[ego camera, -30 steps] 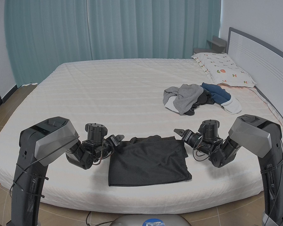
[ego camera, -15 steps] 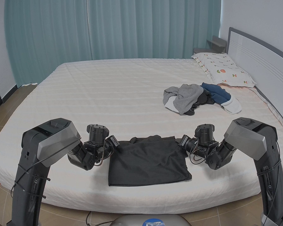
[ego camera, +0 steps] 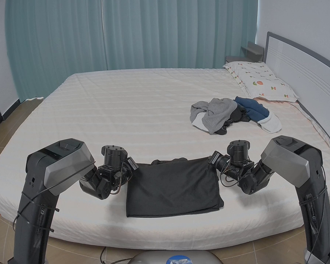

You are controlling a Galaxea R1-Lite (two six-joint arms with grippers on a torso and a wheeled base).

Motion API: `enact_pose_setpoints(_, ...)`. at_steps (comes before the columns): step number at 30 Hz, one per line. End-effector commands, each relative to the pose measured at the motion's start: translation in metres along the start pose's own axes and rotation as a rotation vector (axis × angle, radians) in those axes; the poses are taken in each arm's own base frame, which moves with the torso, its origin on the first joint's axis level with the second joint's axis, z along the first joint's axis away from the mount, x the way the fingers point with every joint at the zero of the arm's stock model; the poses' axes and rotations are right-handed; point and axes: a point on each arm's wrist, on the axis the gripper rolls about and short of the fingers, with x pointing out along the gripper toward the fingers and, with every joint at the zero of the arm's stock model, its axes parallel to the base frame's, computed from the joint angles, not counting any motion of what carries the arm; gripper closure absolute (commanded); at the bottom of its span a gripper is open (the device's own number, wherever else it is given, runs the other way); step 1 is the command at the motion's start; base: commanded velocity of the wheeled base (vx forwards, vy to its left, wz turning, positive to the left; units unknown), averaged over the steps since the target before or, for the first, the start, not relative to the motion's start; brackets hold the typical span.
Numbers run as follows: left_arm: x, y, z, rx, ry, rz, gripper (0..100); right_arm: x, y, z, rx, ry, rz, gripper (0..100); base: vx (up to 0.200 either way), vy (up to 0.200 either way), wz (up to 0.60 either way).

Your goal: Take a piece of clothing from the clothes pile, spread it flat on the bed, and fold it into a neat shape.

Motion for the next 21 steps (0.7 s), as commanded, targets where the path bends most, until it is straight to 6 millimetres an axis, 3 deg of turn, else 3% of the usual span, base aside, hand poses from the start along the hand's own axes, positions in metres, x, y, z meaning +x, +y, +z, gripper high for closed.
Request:
enact_pose_setpoints(1,0.001,0.001,-0.001,0.000,-0.001,0.004,100,0.001,-0.001,-0.001,0.000,-0.001,-0.001,100,0.000,0.000,0.00)
enact_pose_setpoints(8,0.001,0.001,-0.002,0.000,0.002,0.006,100,0.002,-0.003,-0.005,-0.004,0.003,-0.006,100,0.000,0.000,0.00)
enact_pose_setpoints(9,0.001,0.001,-0.002,-0.002,0.002,0.006,0,0.002,-0.003,-0.006,-0.004,0.004,-0.005,0,0.000,0.000,0.00)
enact_pose_setpoints(13,0.000,0.000,-0.001,-0.005,0.002,0.001,0,0.002,0.000,-0.004,-0.006,-0.022,0.021,0,0.000,0.000,0.00)
enact_pose_setpoints(16,-0.001,-0.001,0.001,-0.031,-0.001,-0.004,0,-0.005,0.005,0.009,0.004,-0.048,0.031,0,0.000,0.000,0.00)
enact_pose_setpoints(21,-0.009,-0.002,0.004,-0.066,0.014,-0.007,0,-0.035,-0.002,0.038,0.074,-0.064,0.002,0,0.000,0.000,0.00)
